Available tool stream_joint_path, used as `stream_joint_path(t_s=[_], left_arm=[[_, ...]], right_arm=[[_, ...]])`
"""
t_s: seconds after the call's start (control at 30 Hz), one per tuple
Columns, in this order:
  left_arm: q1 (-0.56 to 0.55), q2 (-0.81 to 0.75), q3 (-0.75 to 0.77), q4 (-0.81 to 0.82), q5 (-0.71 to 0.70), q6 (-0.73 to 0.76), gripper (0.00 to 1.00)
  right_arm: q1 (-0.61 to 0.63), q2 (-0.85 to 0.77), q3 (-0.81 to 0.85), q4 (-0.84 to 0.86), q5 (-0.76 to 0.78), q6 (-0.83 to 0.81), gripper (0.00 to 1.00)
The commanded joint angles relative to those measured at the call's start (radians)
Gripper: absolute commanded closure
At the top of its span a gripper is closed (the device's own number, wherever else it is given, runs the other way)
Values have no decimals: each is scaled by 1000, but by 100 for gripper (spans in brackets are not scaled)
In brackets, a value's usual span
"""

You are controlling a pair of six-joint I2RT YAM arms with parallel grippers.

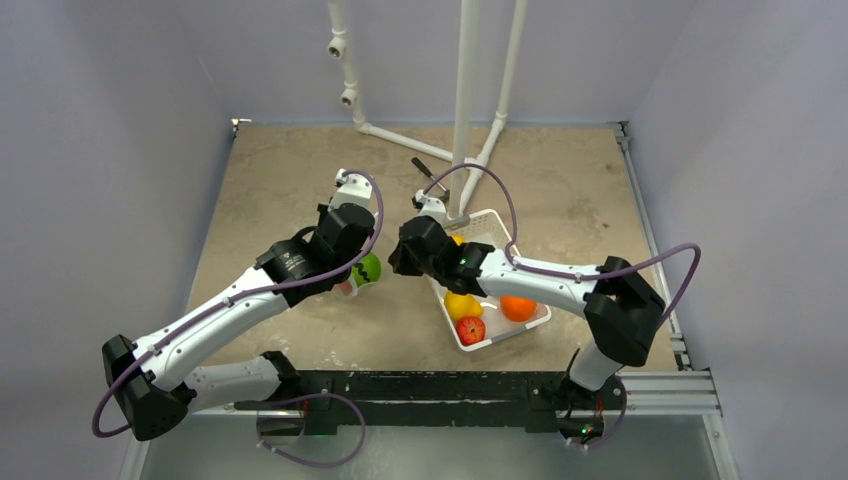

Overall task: Place the food in the zip-top bag and seal the zipper
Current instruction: Adjust the zipper food storage bag at the center of the board.

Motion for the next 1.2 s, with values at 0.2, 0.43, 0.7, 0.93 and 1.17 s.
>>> stream_joint_path(t_s=[0.2, 0.43, 0.7, 0.93, 1.17], left_arm=[[-4, -95, 48, -48, -53, -19, 100], [-4, -149, 85, -197, -15, -90, 100], [-4, -228, 93, -209, 121, -132, 100], [-3, -149, -50, -77, 184, -193, 100], [-2, -27, -86, -30, 278, -228, 100]], right_arm=[[-3, -148, 111, 42, 0, -75, 100], [-2, -205, 200, 33, 6, -152, 100], [-3, -217, 204, 22, 21, -174, 100], [-6, -128, 94, 52, -10, -137, 100], [-6, -50, 72, 70, -40, -133, 100]])
